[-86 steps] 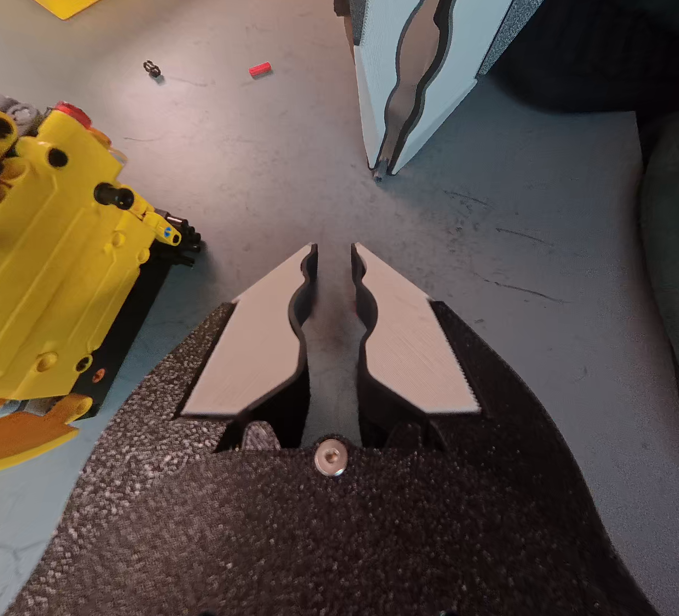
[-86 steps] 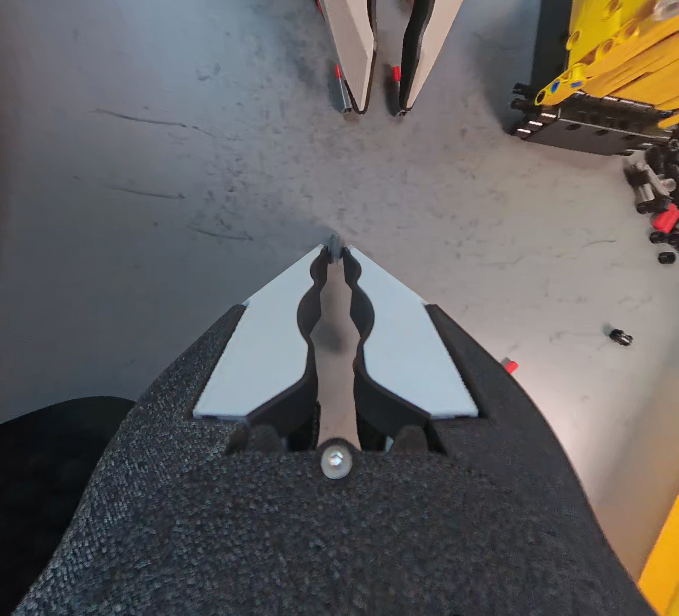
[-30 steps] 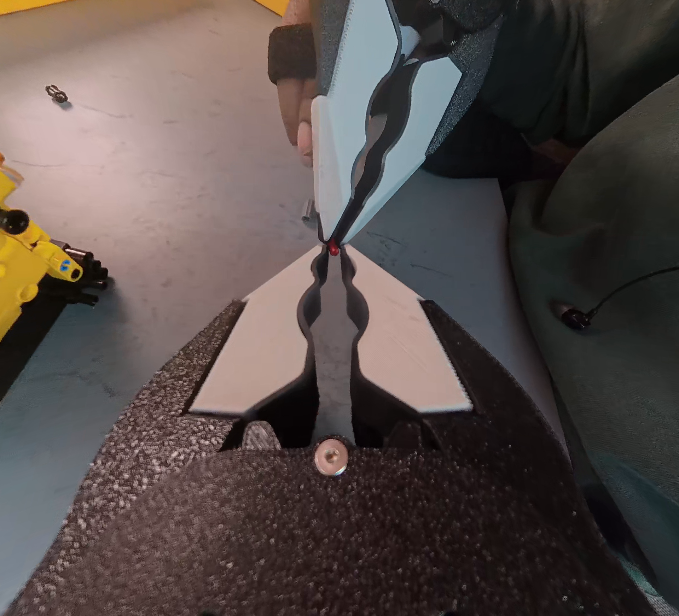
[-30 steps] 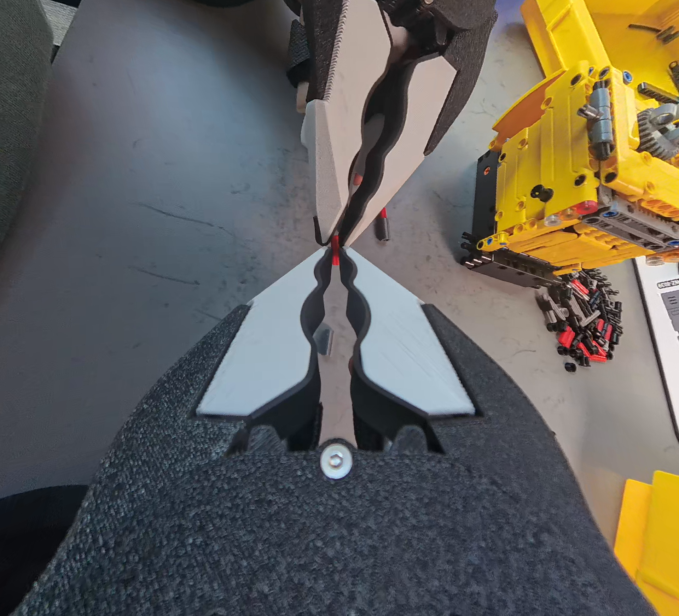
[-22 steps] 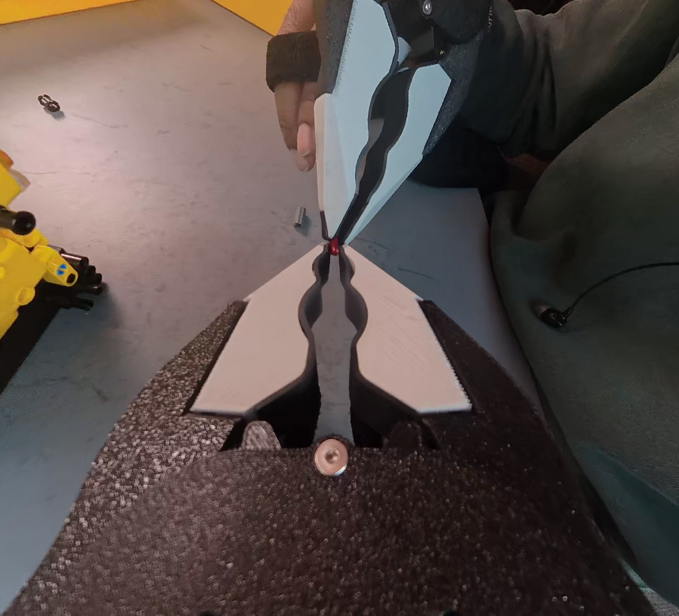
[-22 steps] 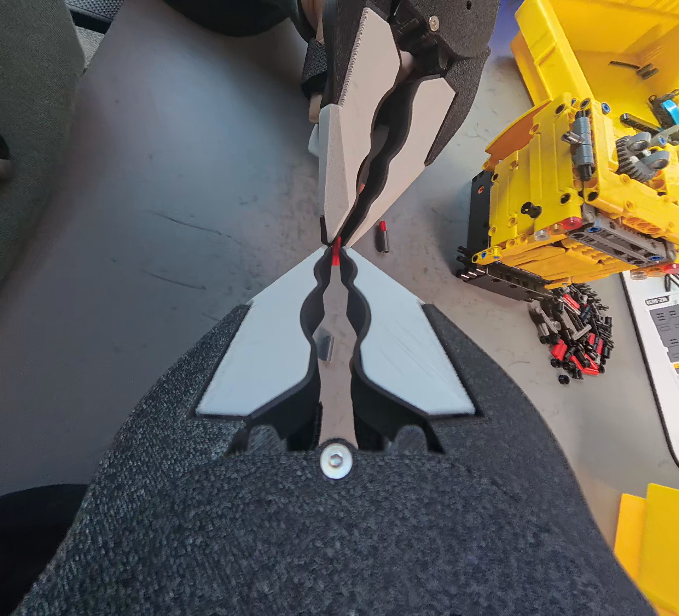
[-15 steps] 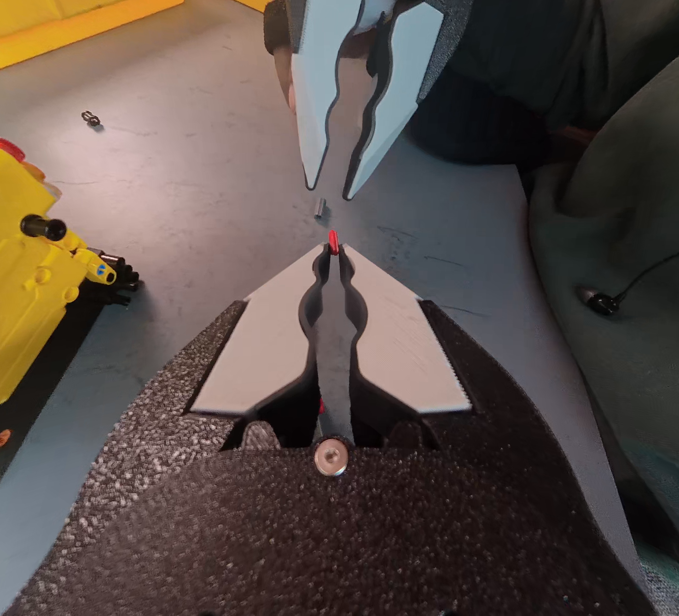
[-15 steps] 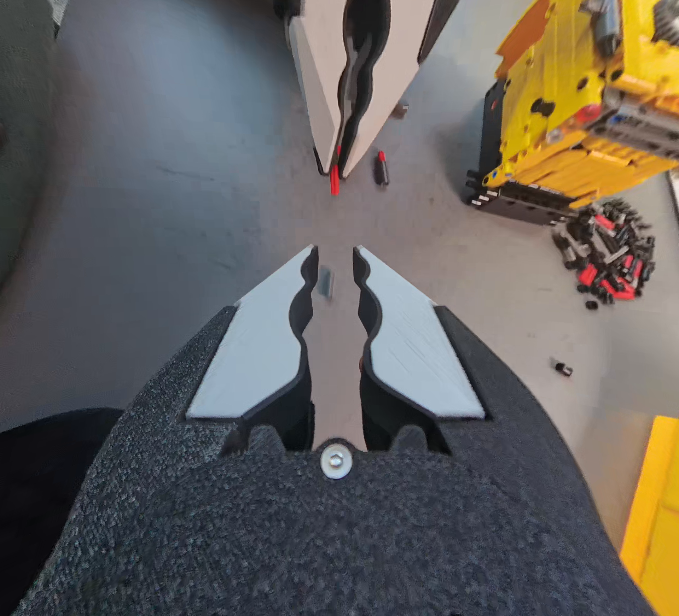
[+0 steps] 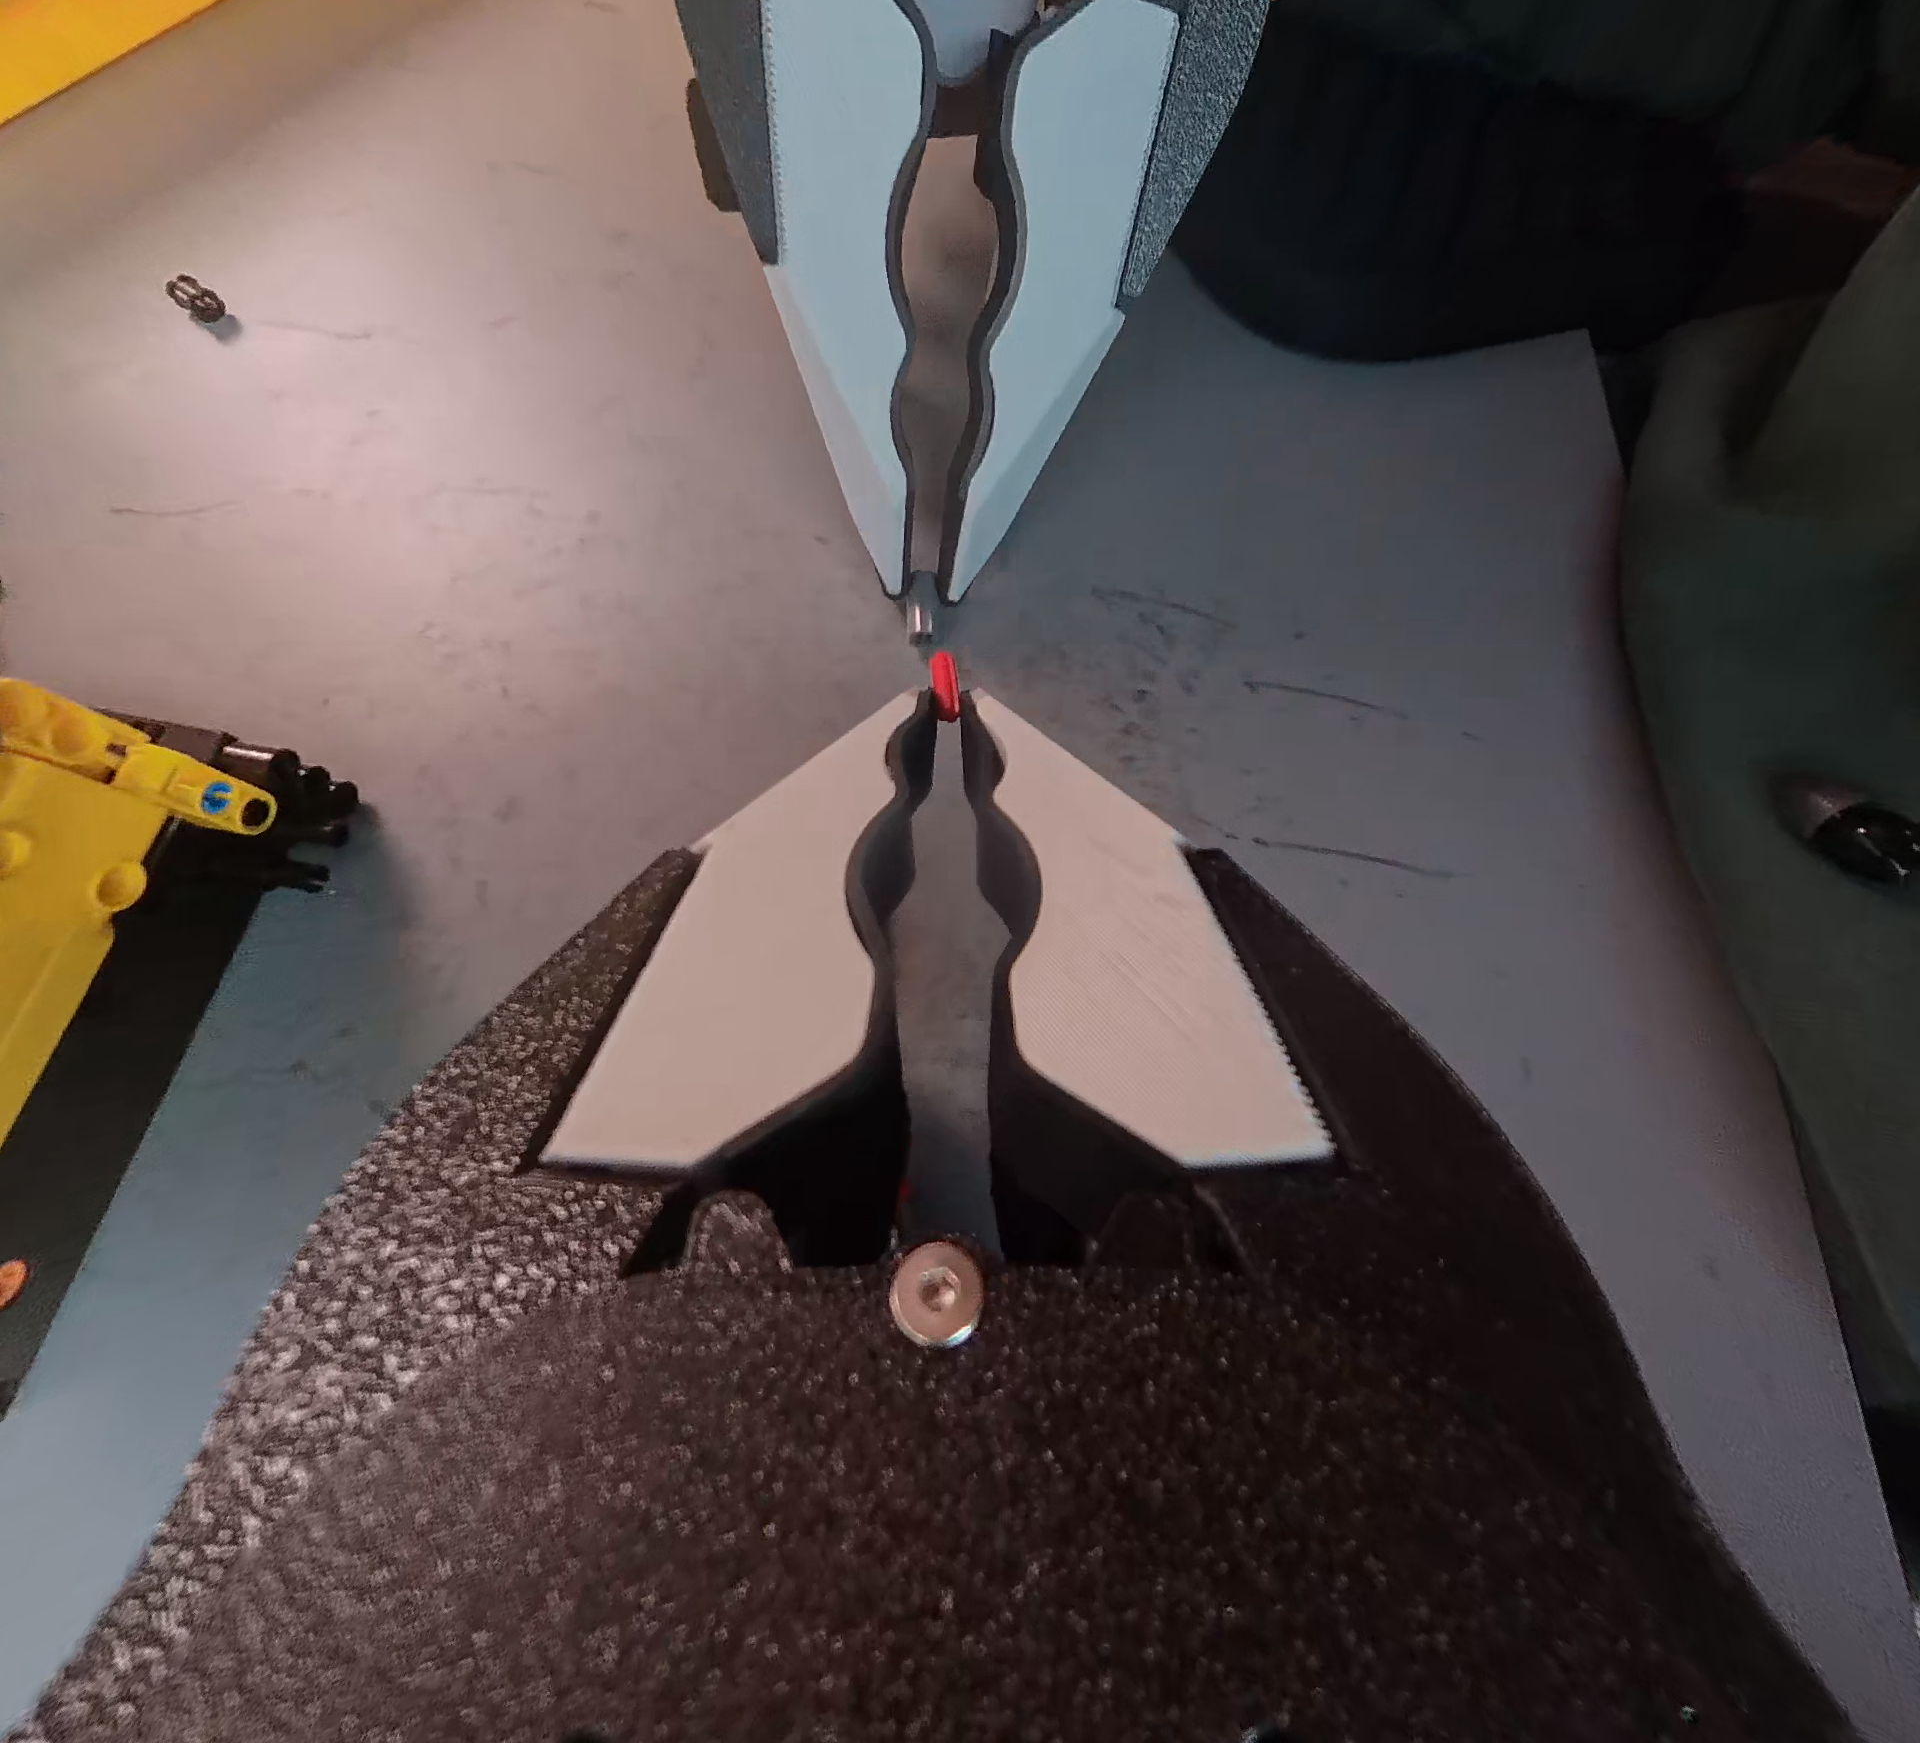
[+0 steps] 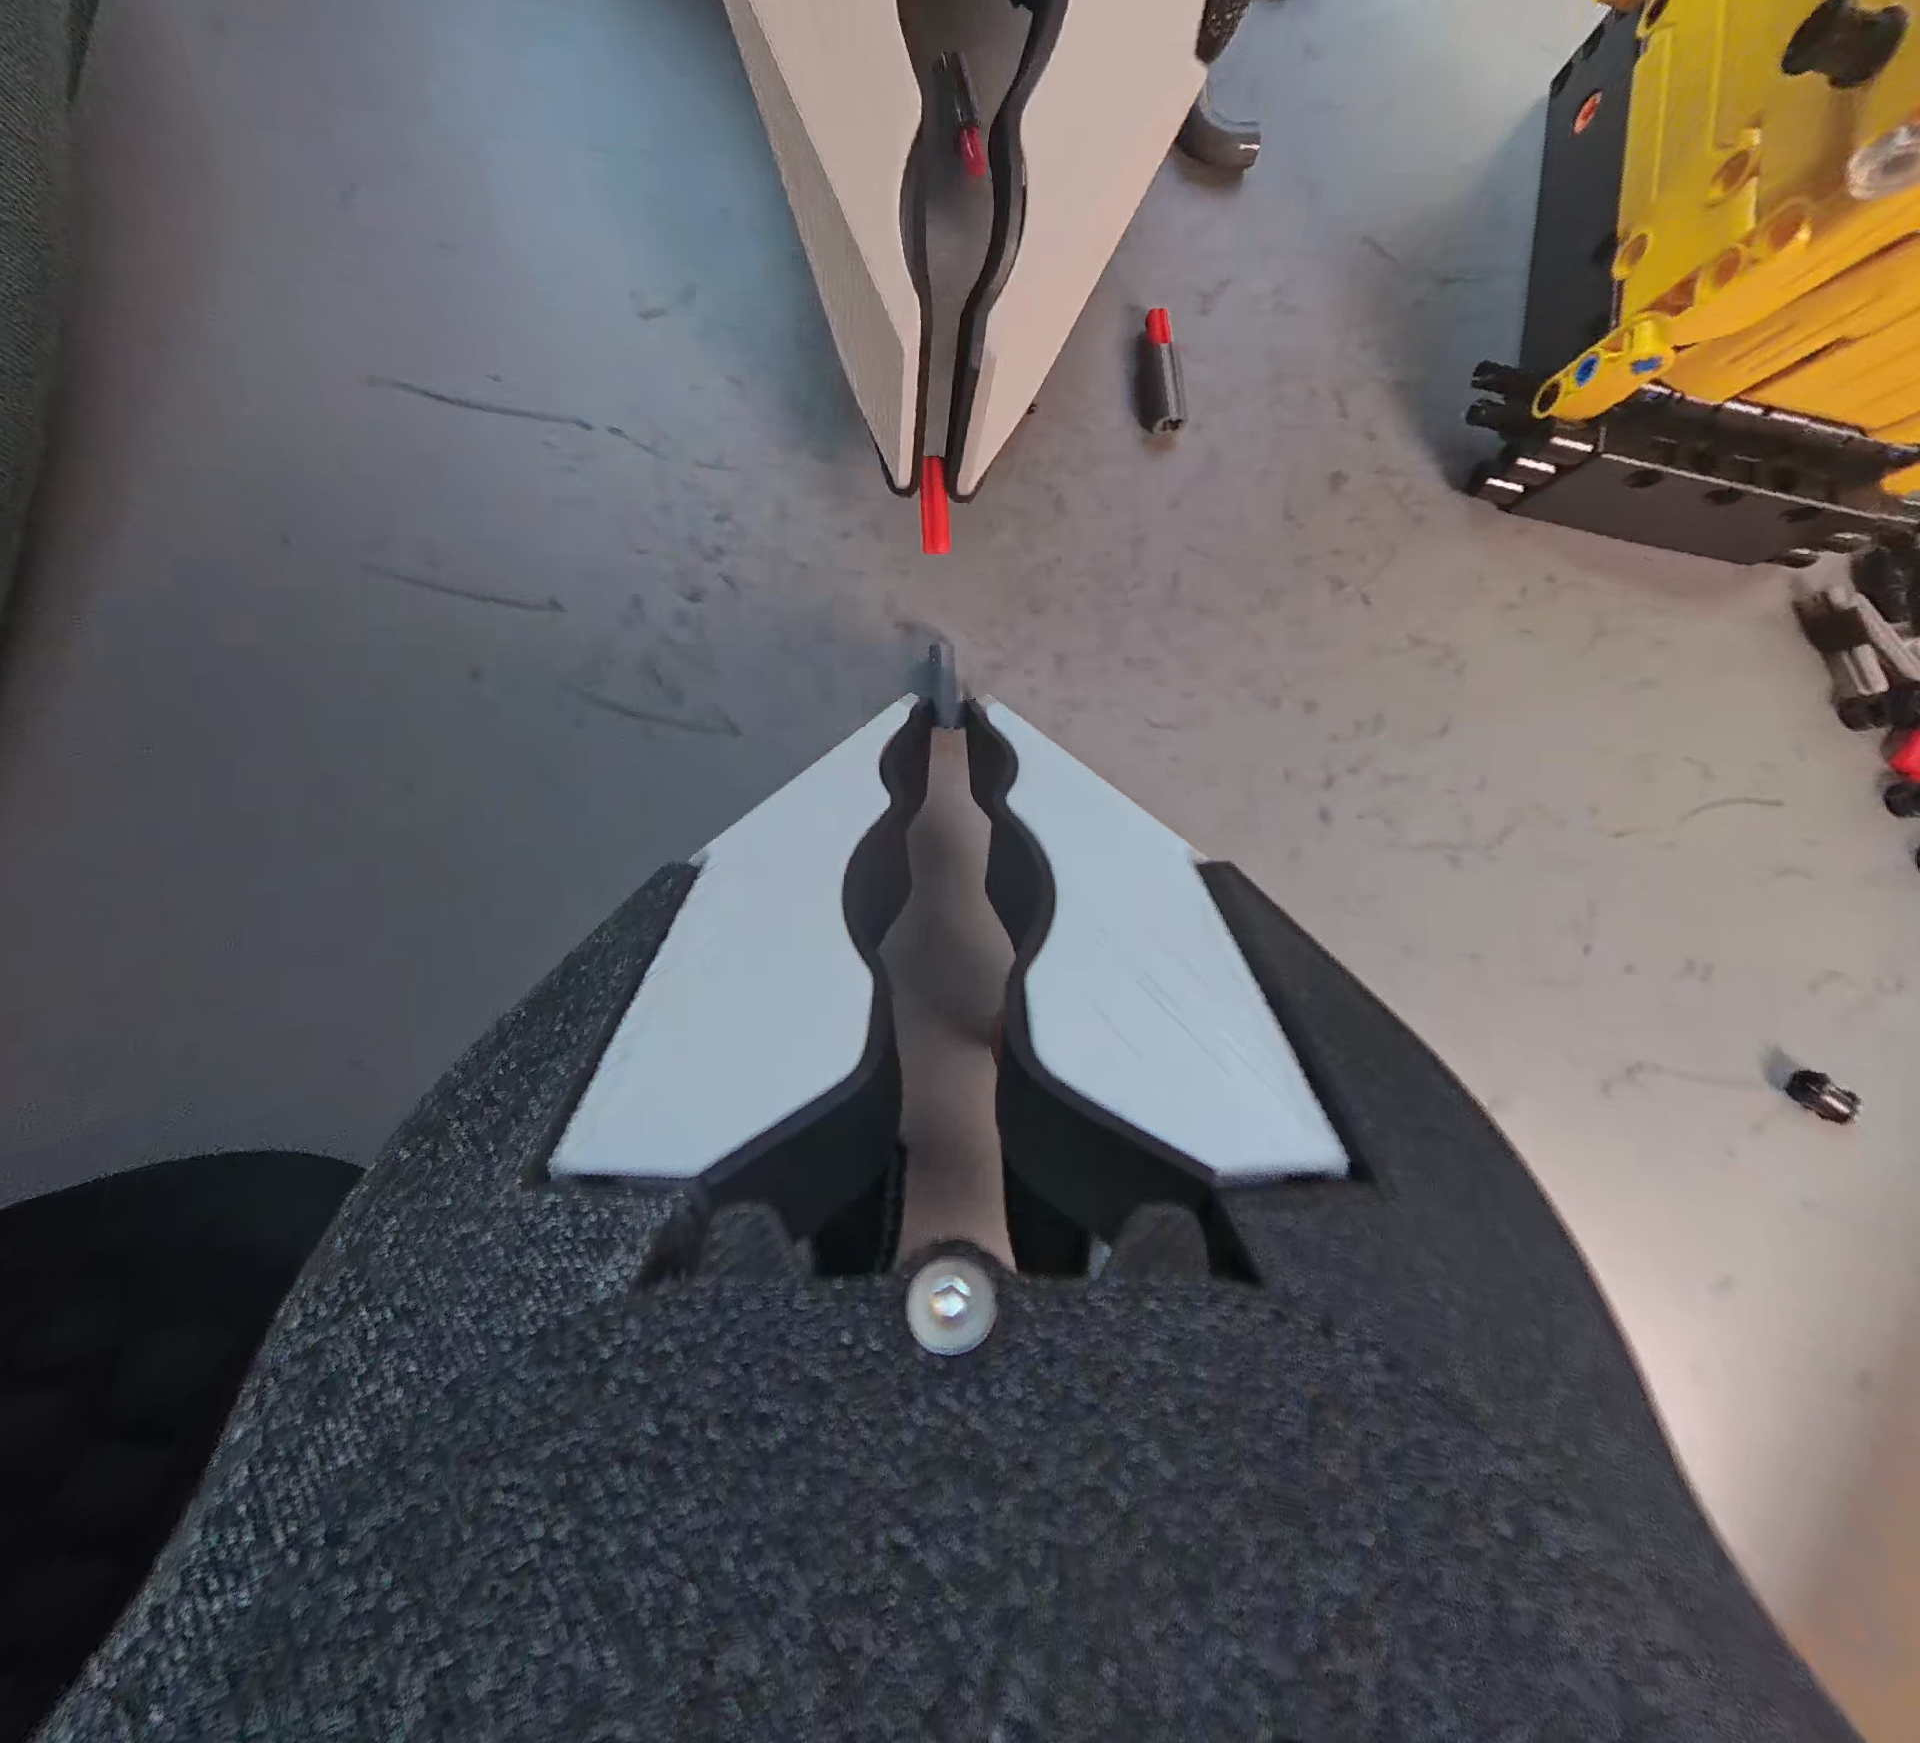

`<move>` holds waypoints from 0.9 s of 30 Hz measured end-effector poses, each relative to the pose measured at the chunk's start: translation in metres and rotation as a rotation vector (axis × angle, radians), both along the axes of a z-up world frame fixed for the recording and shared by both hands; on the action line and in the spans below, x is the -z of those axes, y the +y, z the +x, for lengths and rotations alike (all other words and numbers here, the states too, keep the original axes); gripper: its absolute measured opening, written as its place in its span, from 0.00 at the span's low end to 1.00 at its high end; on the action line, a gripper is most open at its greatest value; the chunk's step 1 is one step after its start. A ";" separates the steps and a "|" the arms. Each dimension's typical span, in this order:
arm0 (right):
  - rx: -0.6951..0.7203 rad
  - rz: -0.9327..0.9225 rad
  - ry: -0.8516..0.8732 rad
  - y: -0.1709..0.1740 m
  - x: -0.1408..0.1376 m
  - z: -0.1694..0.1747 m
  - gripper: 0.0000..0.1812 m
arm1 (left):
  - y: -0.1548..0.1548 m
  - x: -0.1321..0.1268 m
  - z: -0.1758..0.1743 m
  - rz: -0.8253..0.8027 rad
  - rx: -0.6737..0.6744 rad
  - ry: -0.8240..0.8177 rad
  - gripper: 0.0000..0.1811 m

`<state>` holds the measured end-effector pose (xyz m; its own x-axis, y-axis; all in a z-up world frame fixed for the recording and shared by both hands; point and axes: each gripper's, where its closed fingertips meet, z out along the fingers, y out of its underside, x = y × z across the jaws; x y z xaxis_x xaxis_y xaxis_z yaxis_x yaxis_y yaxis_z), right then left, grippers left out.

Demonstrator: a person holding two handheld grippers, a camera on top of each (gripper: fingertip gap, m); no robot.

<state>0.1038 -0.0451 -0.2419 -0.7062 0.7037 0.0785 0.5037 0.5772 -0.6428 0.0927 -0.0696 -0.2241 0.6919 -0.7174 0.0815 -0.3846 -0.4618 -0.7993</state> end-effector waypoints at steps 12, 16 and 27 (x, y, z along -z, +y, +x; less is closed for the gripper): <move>-0.015 0.014 0.026 -0.008 0.000 -0.005 0.03 | 0.003 0.019 -0.001 -0.099 -0.040 0.059 0.01; -0.013 0.024 0.026 -0.007 0.000 -0.005 0.03 | 0.003 0.019 0.000 -0.118 -0.041 0.041 0.01; -0.018 0.055 0.034 -0.007 0.000 -0.005 0.03 | 0.003 0.017 0.001 -0.139 -0.033 0.002 0.01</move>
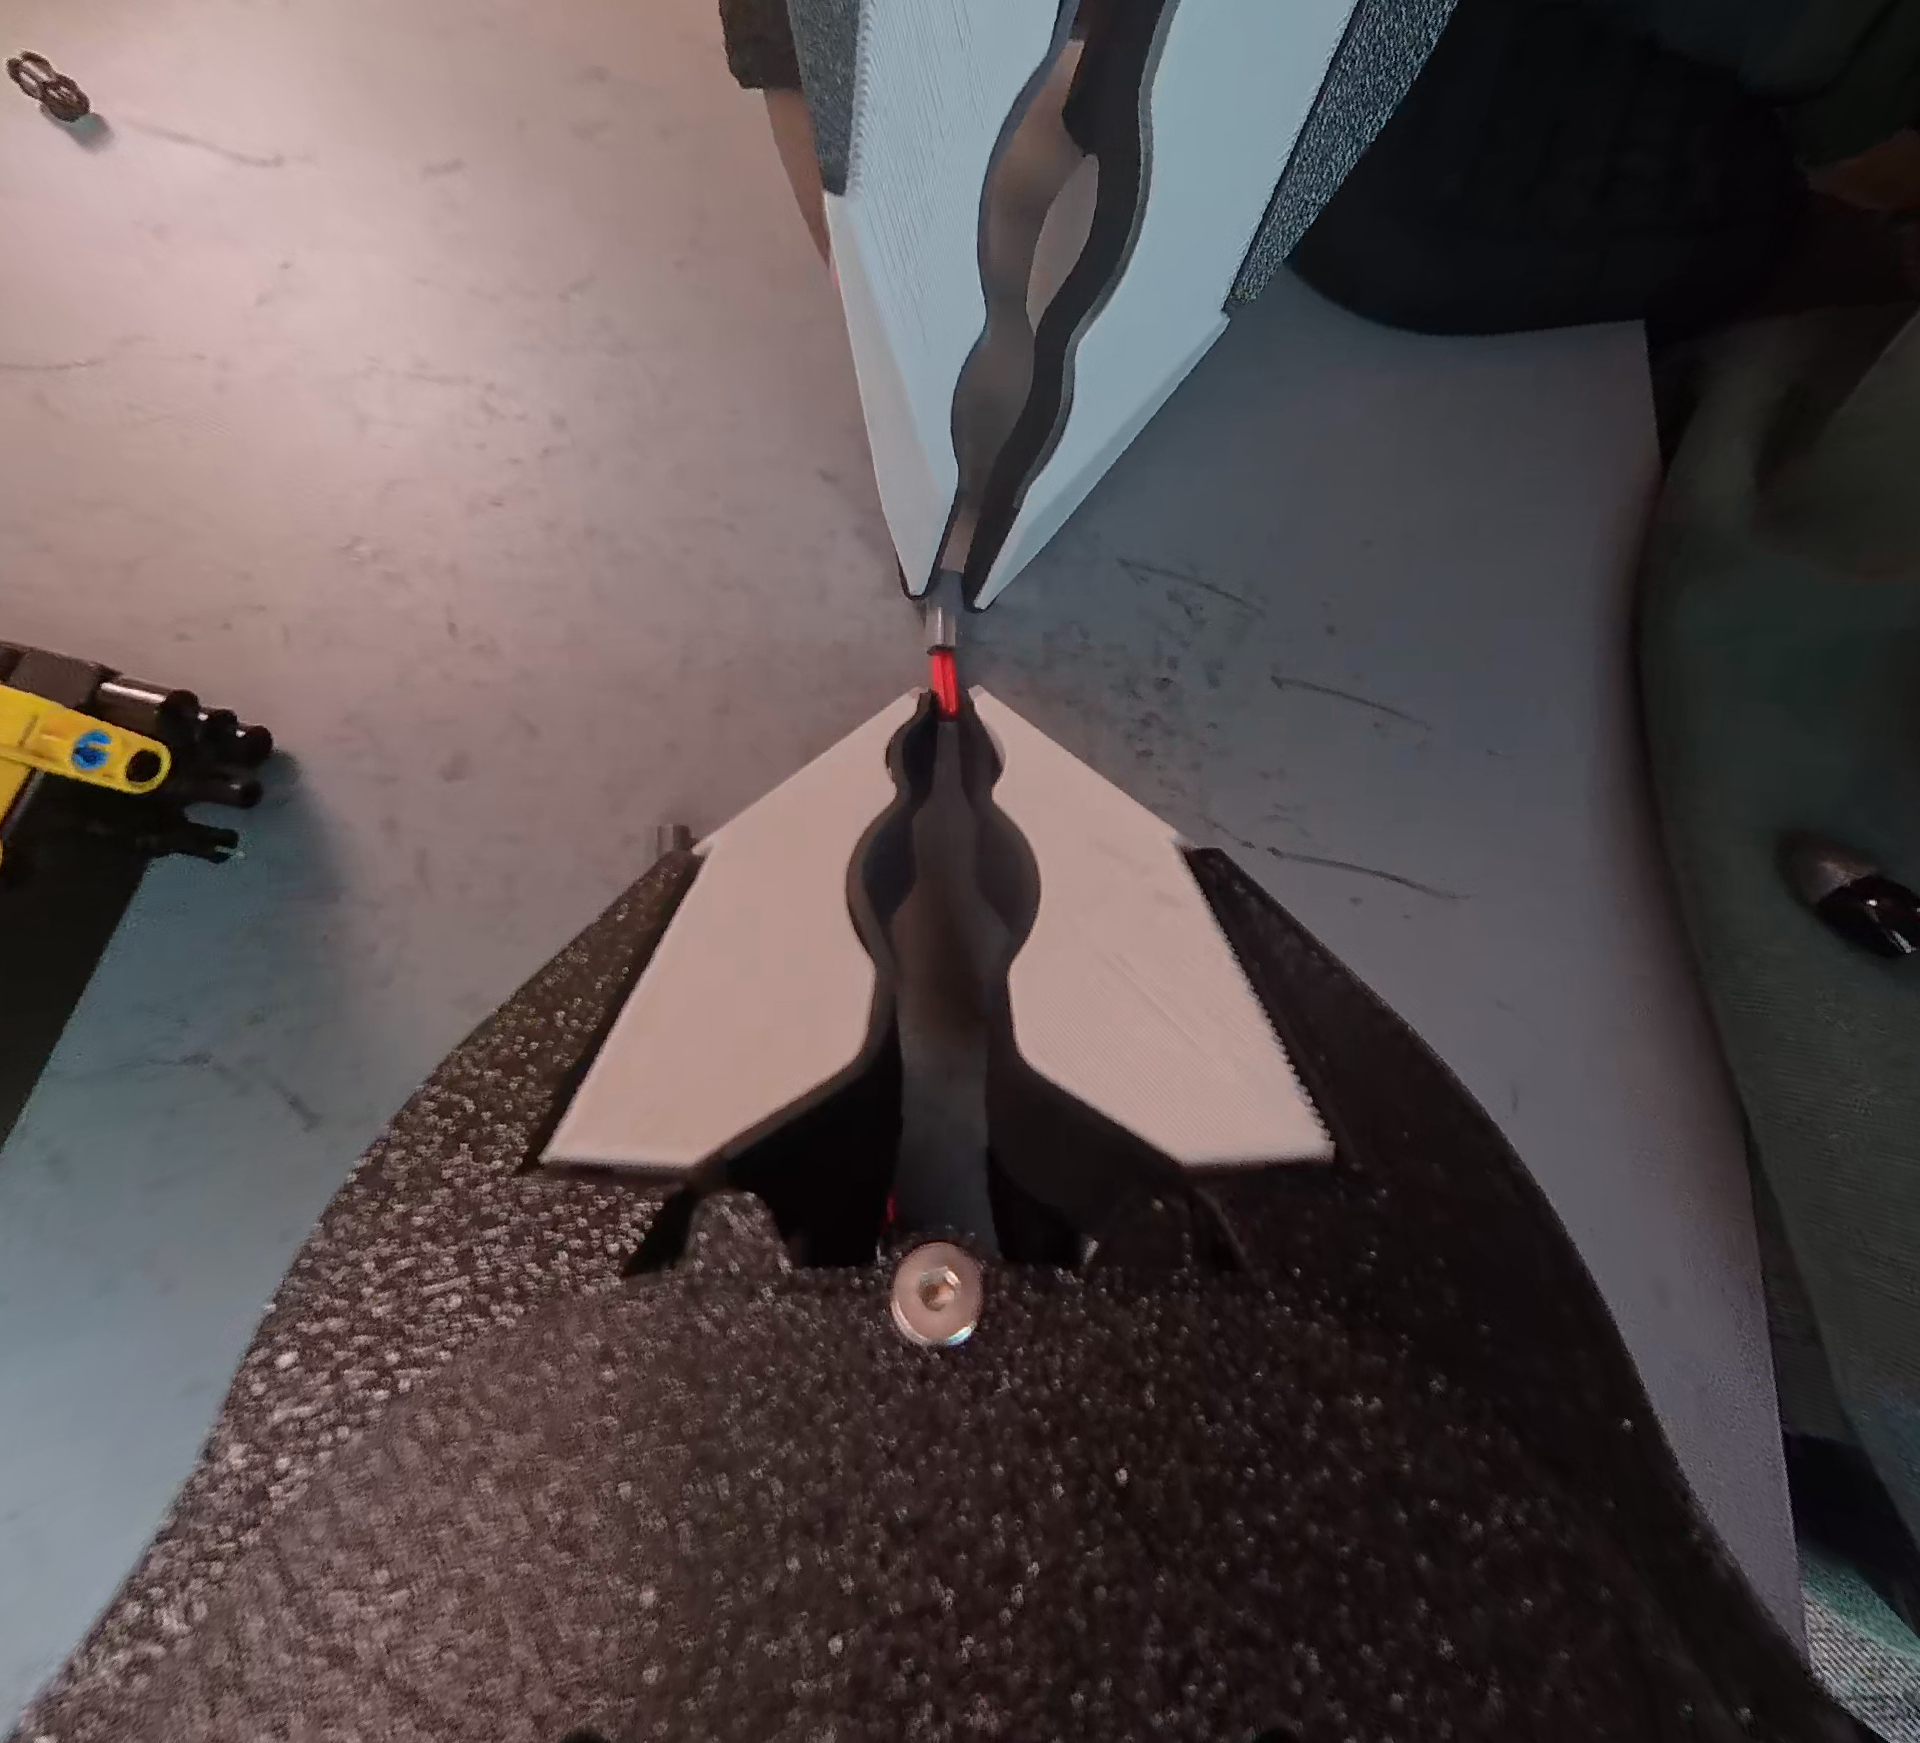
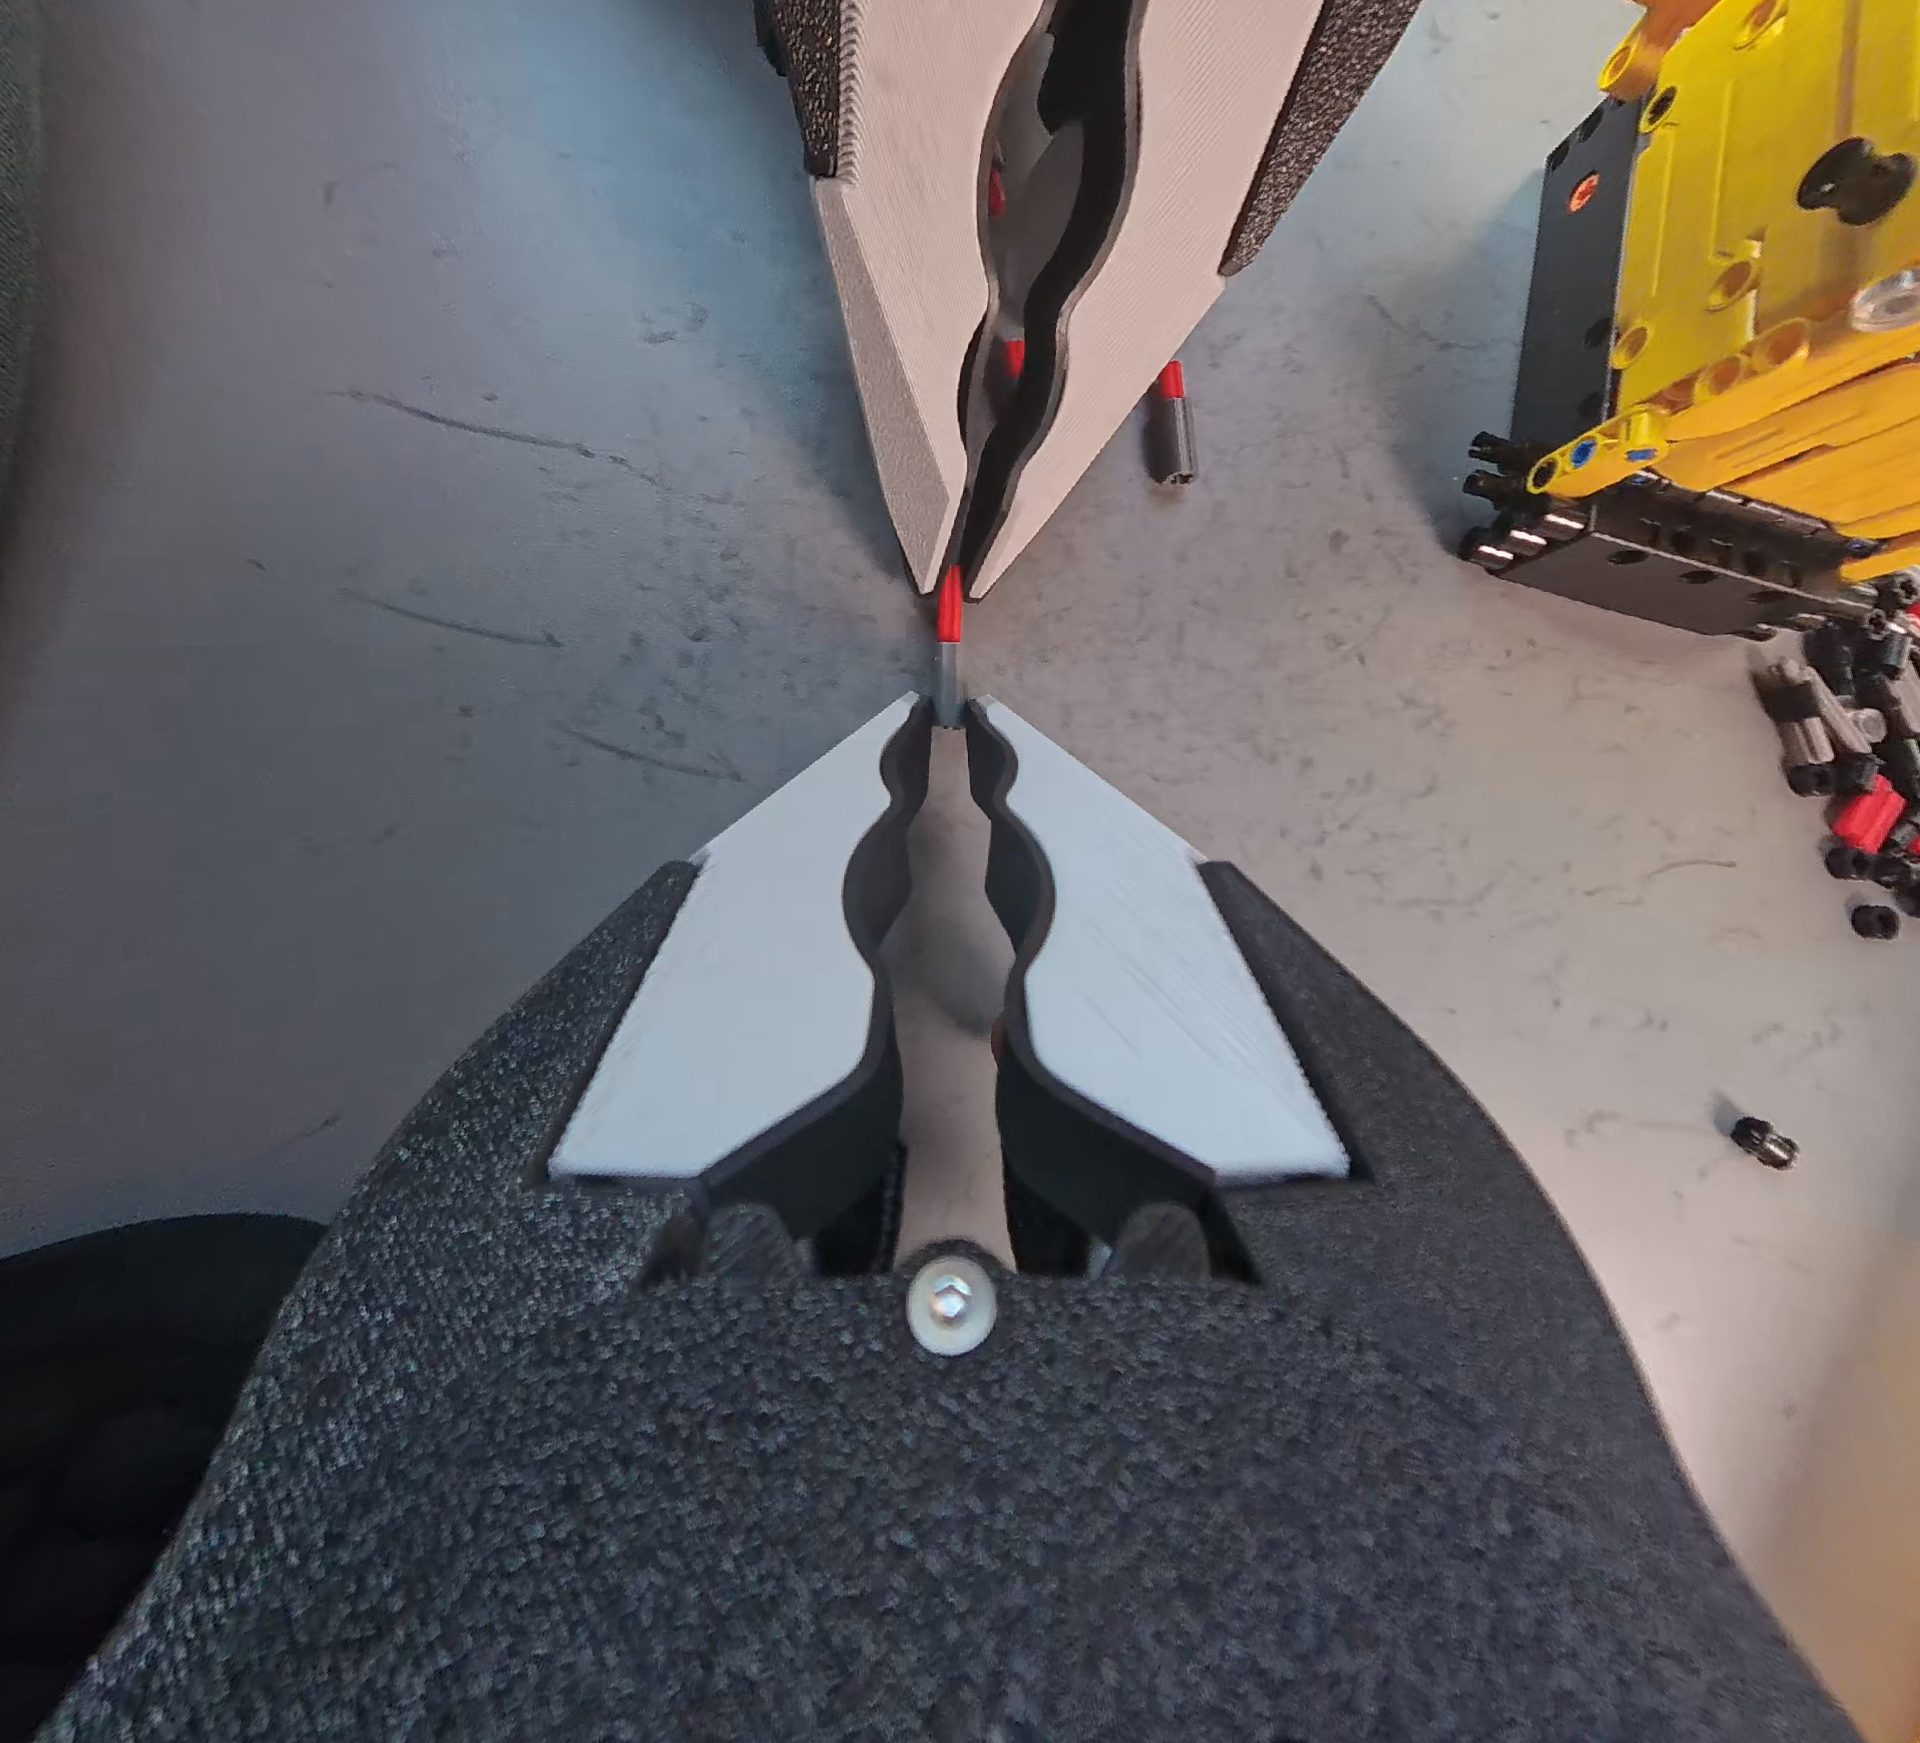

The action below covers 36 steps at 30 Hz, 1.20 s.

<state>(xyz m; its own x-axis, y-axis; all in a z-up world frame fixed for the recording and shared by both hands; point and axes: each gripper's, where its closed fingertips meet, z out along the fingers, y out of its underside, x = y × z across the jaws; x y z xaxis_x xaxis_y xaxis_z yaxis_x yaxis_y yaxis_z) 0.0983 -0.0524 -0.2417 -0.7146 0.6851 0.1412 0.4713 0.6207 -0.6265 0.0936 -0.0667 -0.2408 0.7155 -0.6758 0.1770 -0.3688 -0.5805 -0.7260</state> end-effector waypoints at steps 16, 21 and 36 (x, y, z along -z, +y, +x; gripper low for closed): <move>0.006 0.073 -0.015 0.000 0.000 0.000 0.03 | 0.000 0.003 0.000 0.044 0.022 0.070 0.01; 0.014 0.059 -0.016 0.000 0.000 0.000 0.03 | 0.000 0.000 0.000 0.060 0.034 0.059 0.01; -0.023 0.026 0.006 -0.002 0.000 0.000 0.03 | 0.002 0.002 0.001 0.042 0.034 0.065 0.01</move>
